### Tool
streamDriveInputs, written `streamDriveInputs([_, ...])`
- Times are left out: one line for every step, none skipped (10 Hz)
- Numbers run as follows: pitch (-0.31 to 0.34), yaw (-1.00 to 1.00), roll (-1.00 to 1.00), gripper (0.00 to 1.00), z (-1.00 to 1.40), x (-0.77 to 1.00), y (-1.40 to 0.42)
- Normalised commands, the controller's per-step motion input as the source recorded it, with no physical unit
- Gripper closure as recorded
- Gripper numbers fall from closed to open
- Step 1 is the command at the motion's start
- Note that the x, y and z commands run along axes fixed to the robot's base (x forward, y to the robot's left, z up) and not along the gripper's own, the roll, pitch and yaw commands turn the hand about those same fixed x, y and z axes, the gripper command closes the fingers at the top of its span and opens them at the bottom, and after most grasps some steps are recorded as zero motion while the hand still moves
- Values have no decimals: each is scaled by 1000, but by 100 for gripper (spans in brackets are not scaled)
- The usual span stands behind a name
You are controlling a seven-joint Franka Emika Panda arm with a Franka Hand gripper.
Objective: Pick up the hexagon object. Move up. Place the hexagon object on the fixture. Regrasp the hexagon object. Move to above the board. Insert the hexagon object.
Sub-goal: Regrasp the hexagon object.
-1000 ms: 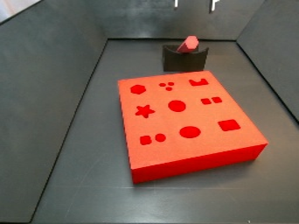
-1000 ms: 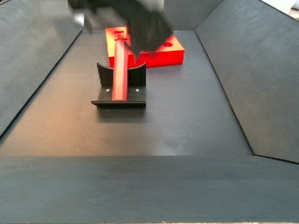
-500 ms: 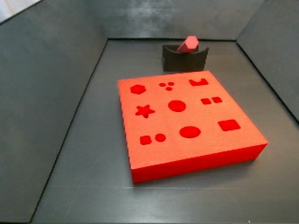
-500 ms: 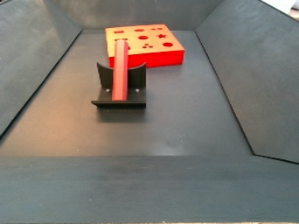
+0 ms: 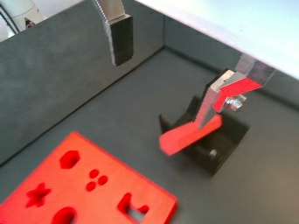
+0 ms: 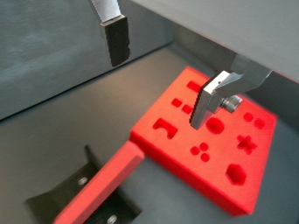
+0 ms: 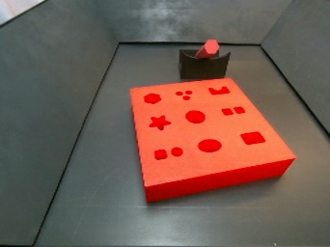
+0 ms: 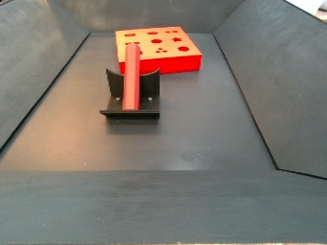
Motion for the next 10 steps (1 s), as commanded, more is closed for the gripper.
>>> streamDriveInputs([-6,16,1000,0,10,-9,-32])
streamDriveInputs([-8,17,1000,0,12,-1,-22])
streamDriveInputs([-6,18,1000,0,10,-3,-22])
streamDriveInputs([1,20,1000,0,7,-1,-20])
streamDriveInputs([6,21,1000,0,6,4,-20])
streamDriveInputs([16,23,1000,0,-3,21,-21])
streamDriveInputs([24,25,1000,0,-2,29,-22])
streamDriveInputs([39,29,1000,0,-4,45,-29])
streamDriveInputs([54,34,1000,0,2,54,-31])
streamDriveInputs([79,43,1000,0,1,71,-35])
